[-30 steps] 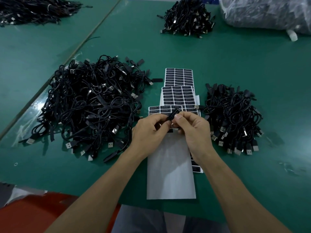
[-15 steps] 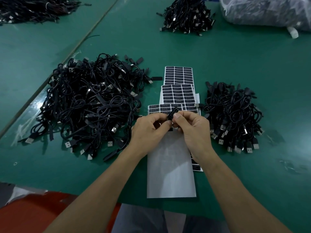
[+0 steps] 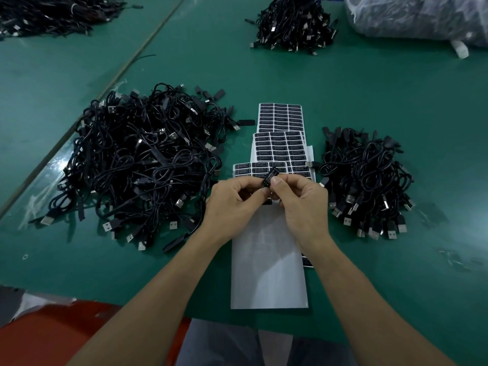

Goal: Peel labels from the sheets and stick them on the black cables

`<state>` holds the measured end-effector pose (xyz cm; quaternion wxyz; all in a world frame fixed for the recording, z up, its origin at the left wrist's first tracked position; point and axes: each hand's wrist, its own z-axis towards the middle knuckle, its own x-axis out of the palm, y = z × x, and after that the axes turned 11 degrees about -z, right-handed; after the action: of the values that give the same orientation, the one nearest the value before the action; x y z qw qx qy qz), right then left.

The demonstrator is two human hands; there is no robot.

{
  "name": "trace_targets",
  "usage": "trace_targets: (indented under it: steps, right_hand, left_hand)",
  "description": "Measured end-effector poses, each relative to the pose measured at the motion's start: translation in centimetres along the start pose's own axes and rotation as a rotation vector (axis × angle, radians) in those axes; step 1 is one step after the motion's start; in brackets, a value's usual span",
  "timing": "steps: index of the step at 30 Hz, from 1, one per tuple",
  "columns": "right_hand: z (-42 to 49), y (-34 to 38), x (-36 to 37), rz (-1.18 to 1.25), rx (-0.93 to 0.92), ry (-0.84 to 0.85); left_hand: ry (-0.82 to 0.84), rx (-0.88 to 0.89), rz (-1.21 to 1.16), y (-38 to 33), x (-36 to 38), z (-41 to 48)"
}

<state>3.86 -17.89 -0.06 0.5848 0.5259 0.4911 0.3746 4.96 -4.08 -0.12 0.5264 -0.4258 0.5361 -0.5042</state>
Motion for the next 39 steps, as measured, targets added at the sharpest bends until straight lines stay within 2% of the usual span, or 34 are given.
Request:
trace_targets:
  steps: [8, 39]
  right_hand:
    - [-0.07, -0.04, -0.15, -0.038, -0.010, 0.019]
    - [-0.42, -0.21, 0.40, -0.131, -0.059, -0.083]
  left_hand:
    - [-0.010, 0.009, -0.007, 0.16, 0.05, 0.01]
    - [-0.081, -0.057, 0.004, 0.82, 0.34, 0.57]
